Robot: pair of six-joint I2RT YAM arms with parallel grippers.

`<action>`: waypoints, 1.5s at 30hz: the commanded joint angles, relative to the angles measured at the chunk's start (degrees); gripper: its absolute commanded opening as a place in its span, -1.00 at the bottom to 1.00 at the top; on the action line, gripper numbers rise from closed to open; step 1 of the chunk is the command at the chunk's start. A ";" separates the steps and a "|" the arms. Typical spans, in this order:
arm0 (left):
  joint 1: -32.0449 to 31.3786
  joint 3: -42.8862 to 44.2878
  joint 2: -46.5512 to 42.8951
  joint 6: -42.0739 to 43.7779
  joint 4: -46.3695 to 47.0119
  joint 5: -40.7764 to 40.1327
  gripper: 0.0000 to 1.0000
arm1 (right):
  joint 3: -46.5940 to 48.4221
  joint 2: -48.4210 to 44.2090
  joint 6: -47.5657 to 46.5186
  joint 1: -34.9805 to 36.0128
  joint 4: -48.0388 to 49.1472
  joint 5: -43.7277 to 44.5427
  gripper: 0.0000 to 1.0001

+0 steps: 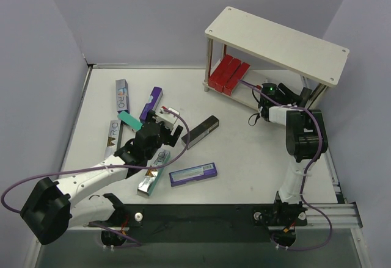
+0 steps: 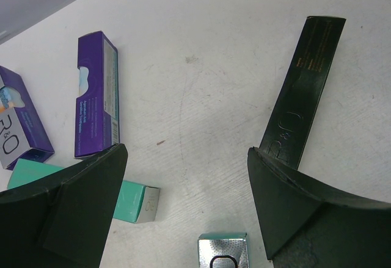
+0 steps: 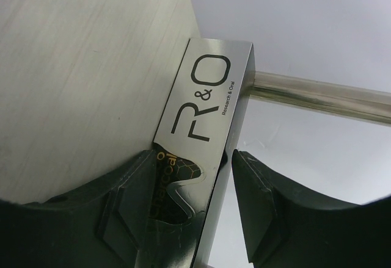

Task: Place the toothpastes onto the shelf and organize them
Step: Adjust the toothpaste on the shelf, then adjust the toothpaste at the center of the board.

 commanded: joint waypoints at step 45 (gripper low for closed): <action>1.70 -3.45 -17.03 0.34 -0.02 -14.98 0.84 | 1.63 -31.32 99.50 38.82 -54.09 -25.29 1.00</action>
